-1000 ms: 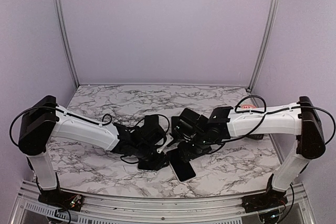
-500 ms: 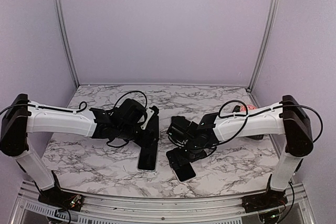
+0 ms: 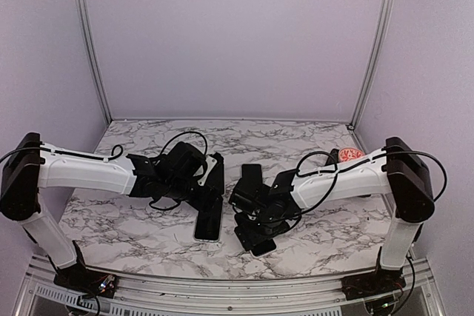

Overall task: Put the phone into the phone case
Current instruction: Pick up the phone with the phone case at the center of the board.

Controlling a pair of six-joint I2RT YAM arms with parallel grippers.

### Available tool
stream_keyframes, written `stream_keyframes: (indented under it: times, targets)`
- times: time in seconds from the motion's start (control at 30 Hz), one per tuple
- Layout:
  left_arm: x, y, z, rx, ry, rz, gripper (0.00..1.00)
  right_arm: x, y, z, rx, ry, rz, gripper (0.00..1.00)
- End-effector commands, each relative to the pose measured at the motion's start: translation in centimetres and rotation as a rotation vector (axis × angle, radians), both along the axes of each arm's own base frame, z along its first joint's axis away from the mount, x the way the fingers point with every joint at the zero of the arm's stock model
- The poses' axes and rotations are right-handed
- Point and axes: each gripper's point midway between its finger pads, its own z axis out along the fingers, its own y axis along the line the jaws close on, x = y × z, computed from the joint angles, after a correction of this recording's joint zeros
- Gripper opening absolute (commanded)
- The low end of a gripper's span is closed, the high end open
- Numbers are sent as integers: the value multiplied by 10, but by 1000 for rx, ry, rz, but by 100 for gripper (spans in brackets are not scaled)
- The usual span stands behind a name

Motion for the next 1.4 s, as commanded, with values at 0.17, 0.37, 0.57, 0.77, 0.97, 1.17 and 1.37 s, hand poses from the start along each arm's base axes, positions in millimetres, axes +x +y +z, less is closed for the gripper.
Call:
stream_keyframes:
  times: [0.17, 0.37, 0.57, 0.77, 0.97, 1.17, 1.37]
  targets:
    - [-5, 4, -5, 19, 14, -11, 66, -20, -20, -17, -159, 39, 12, 86]
    - [-5, 4, -5, 19, 12, -12, 65, -16, -15, -14, -144, 22, 14, 61]
    - [-4, 1, -4, -5, 26, -2, 66, -6, -3, 6, -59, -49, 13, 53]
    - [3, -12, 11, -178, 88, 47, 78, 15, 15, 49, 126, -215, -1, 37]
    - [2, -34, 69, -488, 80, 29, 85, 26, 40, 111, 304, -443, 20, 31]
    - [-2, -32, 113, -639, 38, 27, 86, 25, 53, 163, 384, -636, 49, 31]
    - [-13, -35, 128, -709, 41, -32, 52, 23, 58, 194, 446, -734, 61, 31]
